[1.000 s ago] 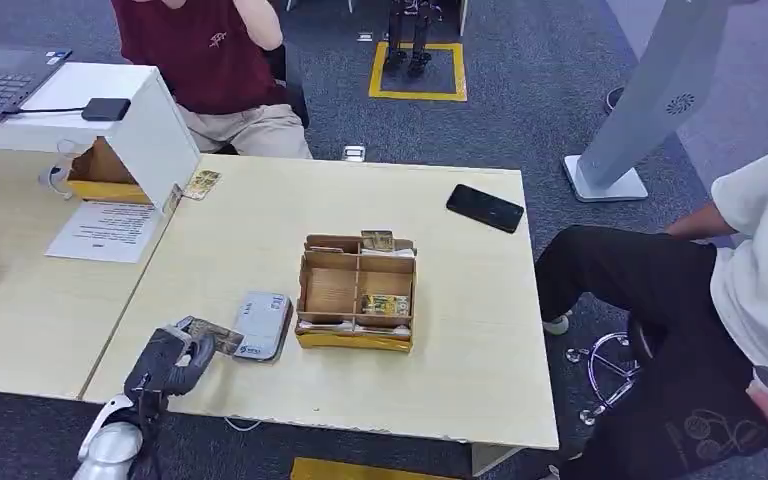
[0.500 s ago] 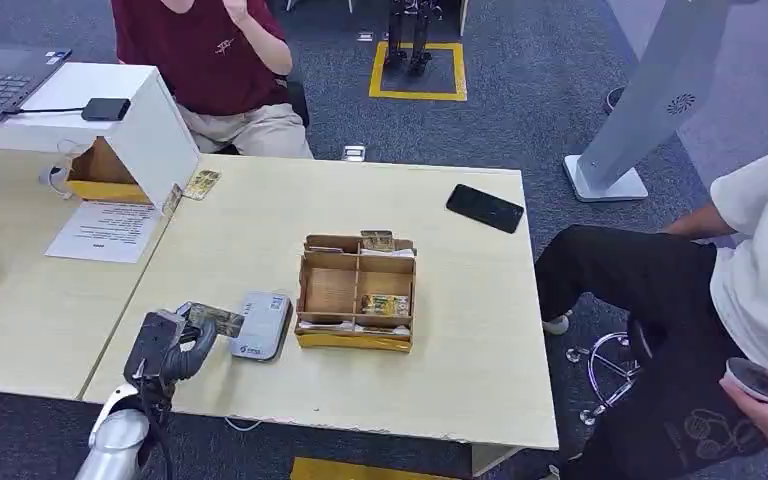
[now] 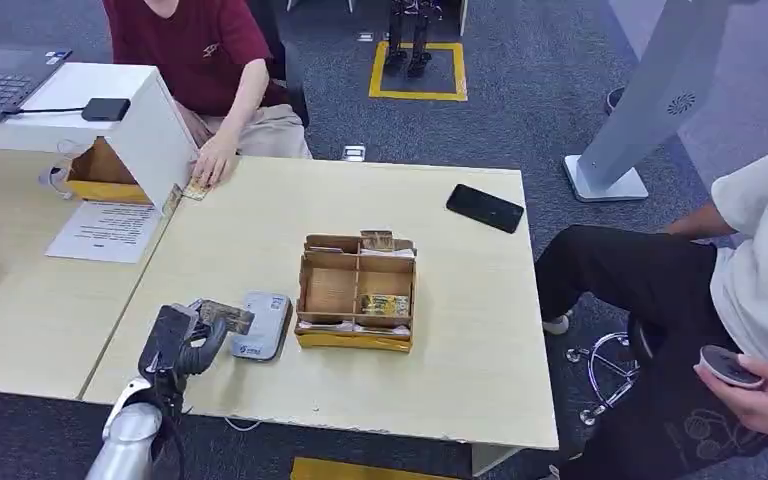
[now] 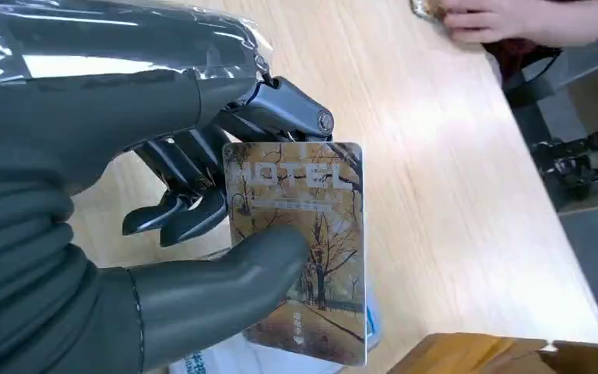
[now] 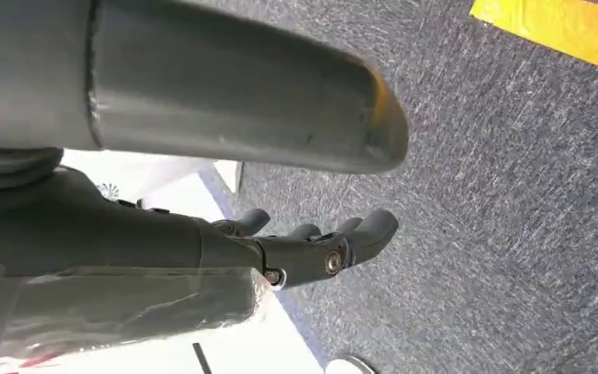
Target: Pass the card to the sensor for recognition and then transmit it.
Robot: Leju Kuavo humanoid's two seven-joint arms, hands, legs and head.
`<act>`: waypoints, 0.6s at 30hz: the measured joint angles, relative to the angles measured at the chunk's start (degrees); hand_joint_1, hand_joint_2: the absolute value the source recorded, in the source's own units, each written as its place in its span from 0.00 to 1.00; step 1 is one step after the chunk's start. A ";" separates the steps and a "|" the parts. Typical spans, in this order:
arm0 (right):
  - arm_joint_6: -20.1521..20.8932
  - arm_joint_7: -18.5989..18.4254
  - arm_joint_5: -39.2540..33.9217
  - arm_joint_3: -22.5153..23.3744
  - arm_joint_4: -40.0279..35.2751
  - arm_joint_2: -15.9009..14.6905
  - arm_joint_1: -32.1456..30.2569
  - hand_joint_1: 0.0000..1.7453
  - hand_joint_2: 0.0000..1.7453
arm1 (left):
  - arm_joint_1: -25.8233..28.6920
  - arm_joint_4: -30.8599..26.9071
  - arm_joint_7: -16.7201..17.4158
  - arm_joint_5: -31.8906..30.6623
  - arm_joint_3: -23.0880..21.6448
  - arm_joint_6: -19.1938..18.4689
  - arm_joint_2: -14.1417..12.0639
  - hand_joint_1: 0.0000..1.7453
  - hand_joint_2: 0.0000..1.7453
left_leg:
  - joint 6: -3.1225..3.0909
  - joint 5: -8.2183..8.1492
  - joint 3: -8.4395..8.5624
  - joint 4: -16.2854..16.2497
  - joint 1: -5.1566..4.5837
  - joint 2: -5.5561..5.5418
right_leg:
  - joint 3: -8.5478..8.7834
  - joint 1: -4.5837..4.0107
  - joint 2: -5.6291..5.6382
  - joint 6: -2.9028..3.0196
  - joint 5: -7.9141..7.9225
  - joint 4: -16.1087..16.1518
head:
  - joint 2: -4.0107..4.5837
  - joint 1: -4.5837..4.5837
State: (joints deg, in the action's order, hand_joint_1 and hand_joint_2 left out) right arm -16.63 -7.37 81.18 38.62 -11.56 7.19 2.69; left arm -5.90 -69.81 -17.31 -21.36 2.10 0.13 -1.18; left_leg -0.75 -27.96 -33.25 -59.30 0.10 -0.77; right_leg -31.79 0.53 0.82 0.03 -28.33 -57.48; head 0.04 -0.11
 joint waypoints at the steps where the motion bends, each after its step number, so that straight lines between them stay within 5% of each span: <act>1: 0.00 0.00 0.20 0.00 0.00 0.00 0.02 0.00 0.00 | -0.04 0.46 0.15 -0.55 0.00 0.42 0.39 1.00 1.00 | 0.00 0.00 0.00 0.00 0.00 0.01 | 0.00 0.00 0.00 0.00 0.00 0.00 | 0.00 -0.02; 18: 0.11 -0.02 1.22 0.00 0.00 0.02 0.09 0.00 0.00 | -2.62 5.53 0.50 -2.21 -0.02 3.04 4.22 1.00 1.00 | 0.00 0.00 0.00 -0.01 0.00 0.00 | 0.00 0.00 0.00 0.00 0.00 0.00 | 0.00 0.00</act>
State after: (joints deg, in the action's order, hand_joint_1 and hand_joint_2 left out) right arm -16.52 -7.39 82.40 38.62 -11.56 7.21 2.77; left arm -8.52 -64.28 -16.81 -23.56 2.08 3.17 3.04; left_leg -0.75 -27.96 -33.25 -59.31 0.10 -0.77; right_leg -31.79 0.53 0.83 0.03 -28.32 -57.47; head 0.04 -0.11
